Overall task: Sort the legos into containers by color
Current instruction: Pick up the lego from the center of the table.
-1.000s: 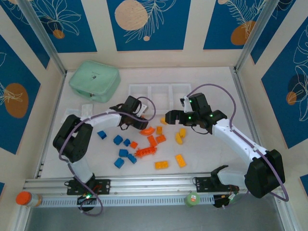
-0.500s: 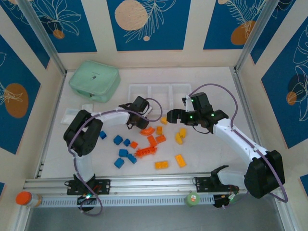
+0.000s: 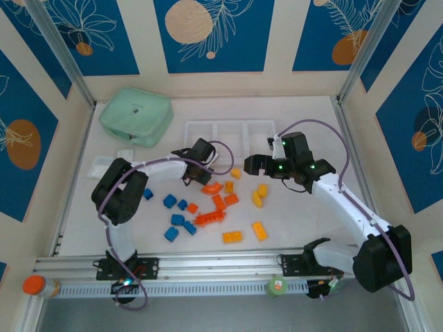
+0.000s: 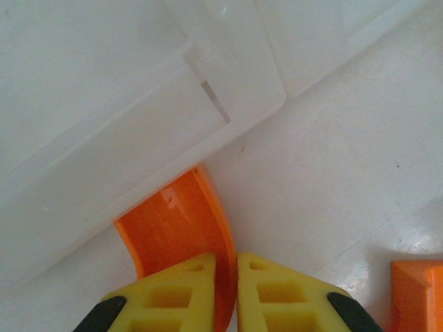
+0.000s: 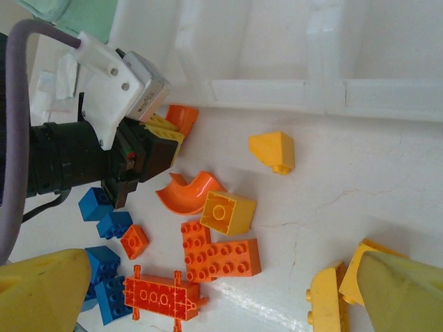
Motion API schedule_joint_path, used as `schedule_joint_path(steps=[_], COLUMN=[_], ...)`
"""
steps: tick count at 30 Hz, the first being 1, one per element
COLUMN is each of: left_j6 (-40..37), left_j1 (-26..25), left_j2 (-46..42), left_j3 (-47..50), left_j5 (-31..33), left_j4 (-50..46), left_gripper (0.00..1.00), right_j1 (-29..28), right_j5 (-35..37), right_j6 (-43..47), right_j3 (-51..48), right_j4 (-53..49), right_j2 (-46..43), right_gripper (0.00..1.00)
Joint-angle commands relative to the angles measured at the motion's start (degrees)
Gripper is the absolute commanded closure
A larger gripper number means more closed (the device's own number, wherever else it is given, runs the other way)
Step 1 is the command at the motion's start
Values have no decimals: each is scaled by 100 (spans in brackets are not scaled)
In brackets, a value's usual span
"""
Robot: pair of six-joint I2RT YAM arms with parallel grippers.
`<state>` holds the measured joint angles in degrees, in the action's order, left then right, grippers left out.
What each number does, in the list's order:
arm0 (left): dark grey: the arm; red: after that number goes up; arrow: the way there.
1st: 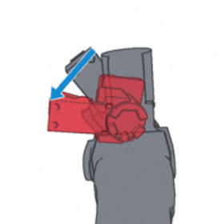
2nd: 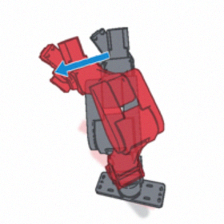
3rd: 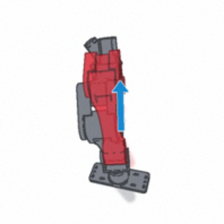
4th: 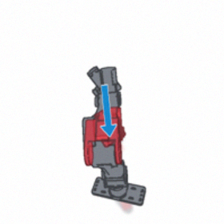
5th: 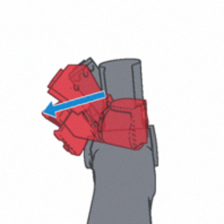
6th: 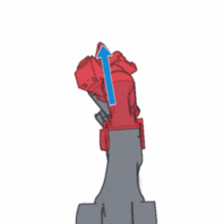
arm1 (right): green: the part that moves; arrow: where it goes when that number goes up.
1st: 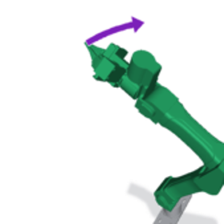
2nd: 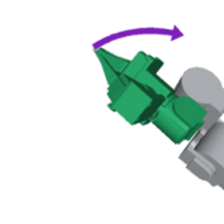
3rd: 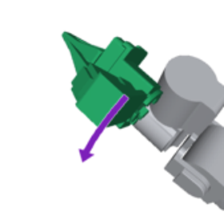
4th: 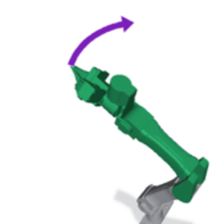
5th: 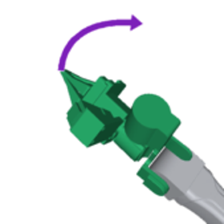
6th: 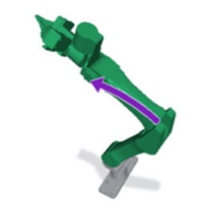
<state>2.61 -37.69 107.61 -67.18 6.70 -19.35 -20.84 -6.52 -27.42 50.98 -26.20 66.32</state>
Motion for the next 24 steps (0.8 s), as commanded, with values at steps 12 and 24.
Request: schedule_joint_path(steps=[12, 24], left_j6=[76, 601], left_j1=[-62, -36], left_j2=[-819, -1805], left_j3=[416, 565], left_j5=[-151, -457], left_j4=[-624, -1009], left_gripper=[97, 100], right_j1=[148, 125], right_j5=[-374, -597], right_j6=[106, 88], right_j3=[-115, -13], right_j4=[-62, 41], right_j2=[-103, 58], right_gripper=[1, 1])
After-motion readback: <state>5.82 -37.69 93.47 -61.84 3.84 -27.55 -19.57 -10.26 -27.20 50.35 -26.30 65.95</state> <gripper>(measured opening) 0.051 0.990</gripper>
